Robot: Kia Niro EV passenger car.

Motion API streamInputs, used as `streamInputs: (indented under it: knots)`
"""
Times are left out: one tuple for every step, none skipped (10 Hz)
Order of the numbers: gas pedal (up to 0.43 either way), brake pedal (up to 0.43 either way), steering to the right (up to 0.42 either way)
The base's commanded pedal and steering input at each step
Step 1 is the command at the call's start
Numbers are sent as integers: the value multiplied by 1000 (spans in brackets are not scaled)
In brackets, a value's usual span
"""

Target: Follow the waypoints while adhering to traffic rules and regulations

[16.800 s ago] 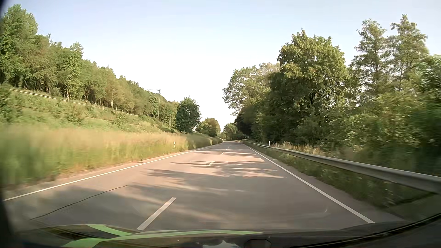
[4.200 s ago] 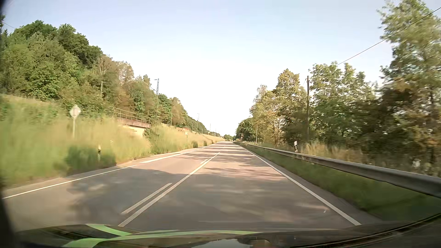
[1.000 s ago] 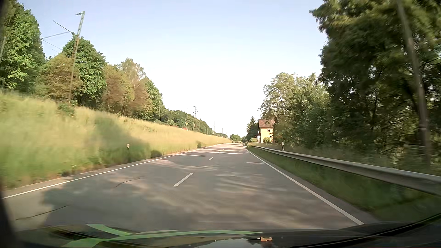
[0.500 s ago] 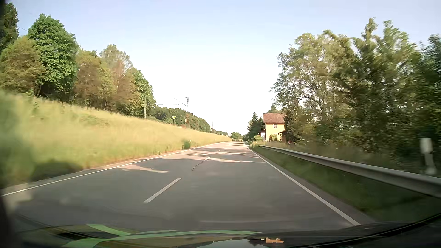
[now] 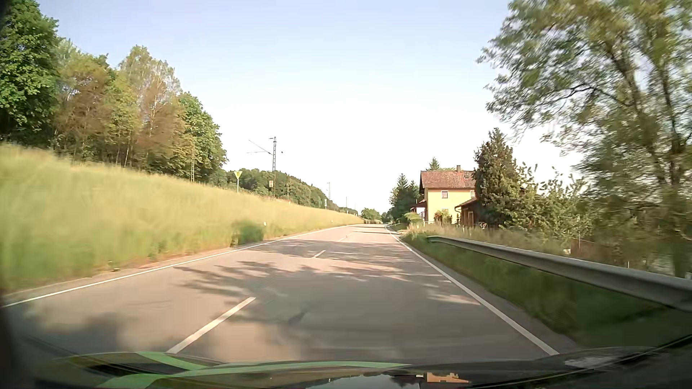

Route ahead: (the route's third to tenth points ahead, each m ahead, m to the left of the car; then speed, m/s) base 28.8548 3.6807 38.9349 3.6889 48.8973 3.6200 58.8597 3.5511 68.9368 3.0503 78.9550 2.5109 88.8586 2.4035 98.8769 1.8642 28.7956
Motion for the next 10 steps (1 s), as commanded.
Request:
streamInputs:
  knots:
    - [20, 0, 1]
    - [20, 0, 3]
    - [20, 0, 5]
    - [28, 0, 5]
    - [28, 0, 5]
    - [39, 0, 5]
    - [87, 0, 2]
    - [118, 0, 0]
    - [157, 0, 0]
    - [169, 0, 0]
